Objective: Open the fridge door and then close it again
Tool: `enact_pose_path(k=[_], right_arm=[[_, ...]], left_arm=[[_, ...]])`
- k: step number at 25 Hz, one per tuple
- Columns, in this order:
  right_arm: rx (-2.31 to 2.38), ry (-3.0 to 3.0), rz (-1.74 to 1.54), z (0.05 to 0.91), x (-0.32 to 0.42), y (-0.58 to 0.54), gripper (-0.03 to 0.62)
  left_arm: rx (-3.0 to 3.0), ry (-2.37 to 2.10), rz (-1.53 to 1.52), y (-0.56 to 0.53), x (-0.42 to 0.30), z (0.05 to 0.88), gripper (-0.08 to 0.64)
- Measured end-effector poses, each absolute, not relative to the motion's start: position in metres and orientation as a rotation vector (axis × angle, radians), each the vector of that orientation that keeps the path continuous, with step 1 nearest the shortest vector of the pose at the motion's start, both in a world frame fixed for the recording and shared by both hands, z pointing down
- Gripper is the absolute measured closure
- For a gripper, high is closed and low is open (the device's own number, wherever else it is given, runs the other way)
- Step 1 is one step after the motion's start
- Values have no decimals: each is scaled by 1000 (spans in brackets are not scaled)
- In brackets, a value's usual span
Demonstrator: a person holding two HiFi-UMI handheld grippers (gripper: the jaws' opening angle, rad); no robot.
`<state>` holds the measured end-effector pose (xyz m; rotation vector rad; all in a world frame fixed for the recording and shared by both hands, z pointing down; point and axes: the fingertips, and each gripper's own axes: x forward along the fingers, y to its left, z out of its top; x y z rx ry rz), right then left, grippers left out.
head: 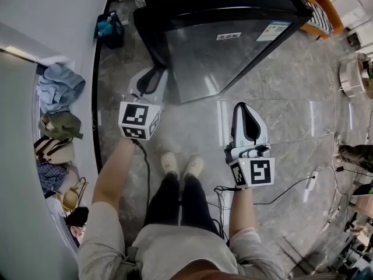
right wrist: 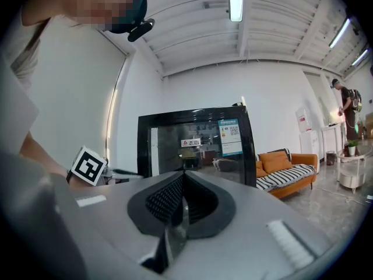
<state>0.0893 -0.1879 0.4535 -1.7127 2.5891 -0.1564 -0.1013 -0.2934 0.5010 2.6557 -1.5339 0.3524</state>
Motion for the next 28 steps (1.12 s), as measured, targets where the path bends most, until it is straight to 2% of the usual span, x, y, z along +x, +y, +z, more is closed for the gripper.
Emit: enact_pose_path(k=[28], right_arm=[[-1832,2478,-142,418,131,-140,591]], left_arm=[[2567,-1623,318,-182,-49,496,499]])
